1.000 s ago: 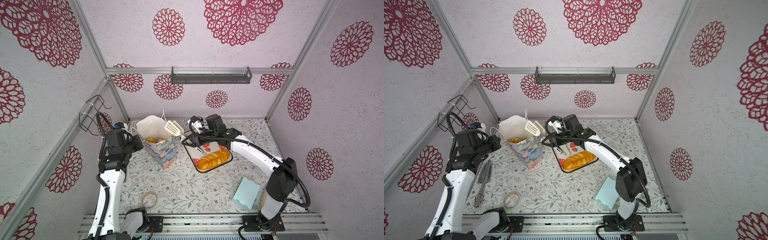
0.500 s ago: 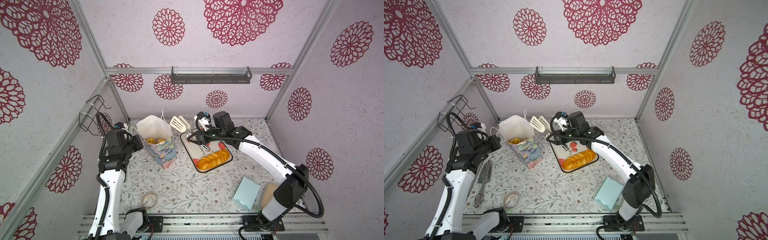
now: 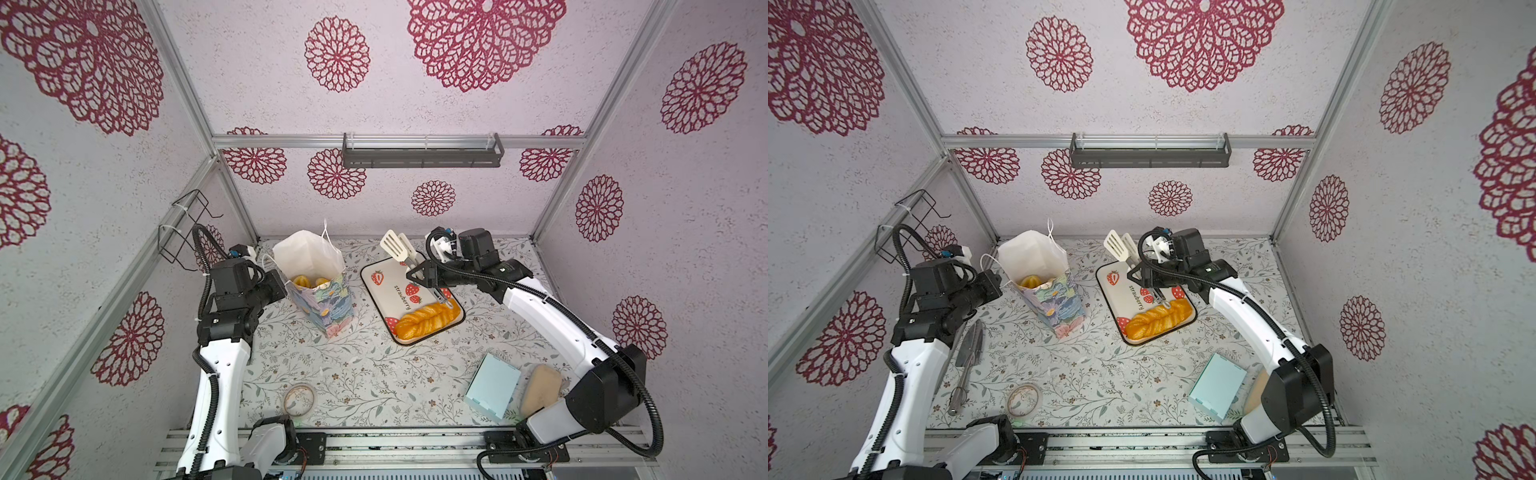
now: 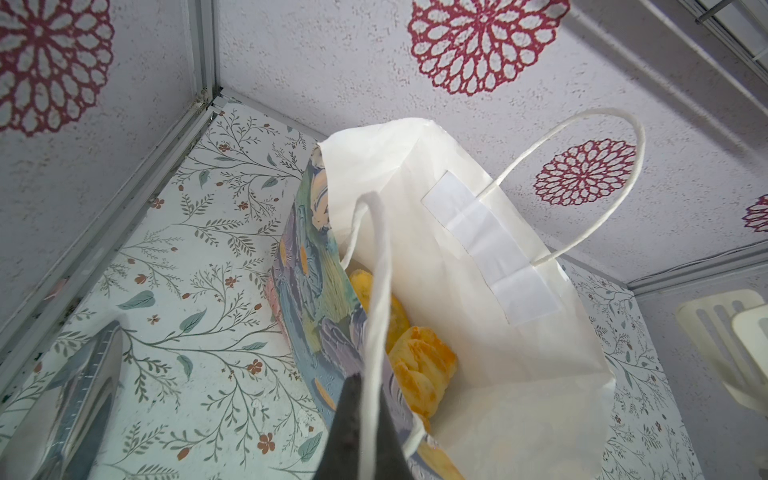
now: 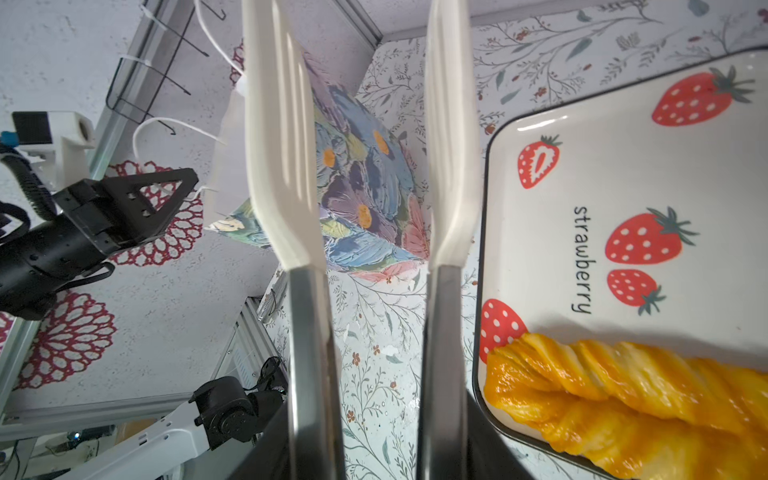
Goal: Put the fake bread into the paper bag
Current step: 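Move the empty tongs with the right gripper toward the twisted bread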
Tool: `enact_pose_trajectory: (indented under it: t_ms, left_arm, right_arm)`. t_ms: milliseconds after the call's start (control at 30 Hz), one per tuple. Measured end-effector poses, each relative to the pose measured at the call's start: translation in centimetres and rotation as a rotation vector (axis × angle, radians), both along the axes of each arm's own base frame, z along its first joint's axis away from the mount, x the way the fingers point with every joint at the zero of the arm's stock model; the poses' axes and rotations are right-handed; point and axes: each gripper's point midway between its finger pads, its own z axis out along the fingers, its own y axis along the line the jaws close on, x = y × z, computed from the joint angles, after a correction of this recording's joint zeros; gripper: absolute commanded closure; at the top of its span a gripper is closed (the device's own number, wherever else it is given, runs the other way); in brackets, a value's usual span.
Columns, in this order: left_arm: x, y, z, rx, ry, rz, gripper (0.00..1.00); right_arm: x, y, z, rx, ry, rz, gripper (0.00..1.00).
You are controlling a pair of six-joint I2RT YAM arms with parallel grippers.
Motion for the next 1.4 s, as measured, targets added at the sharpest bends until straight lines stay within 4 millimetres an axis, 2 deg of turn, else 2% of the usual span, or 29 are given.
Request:
enact_pose_trajectory:
  t_ms: [300, 600, 933, 1400]
  left_arm:
    - [0.1, -0.2, -0.2, -0.001, 0.007, -0.005, 1.00]
    - [0.3, -0.3, -0.5, -0.002, 0.016, -0.010, 1.00]
    - [0.3, -0.4, -0.5, -0.003, 0.017, -0.013, 1.00]
    - [0.5, -0.5, -0.8, -0.007, 0.025, -0.017, 1.00]
  right_arm:
    - [-1.4, -4.0, -4.9, -0.057, 0.179, -0.091, 0.53]
    - [-5.9, -7.3, -9.8, -0.092, 0.367, -0.136, 0.53]
    - [-8.9, -10.0, -11.5, -0.112, 0.461, -0.185, 0.52]
    - [-9.6, -13.6, -14.3, -0.108, 0.584, -0.297, 0.47]
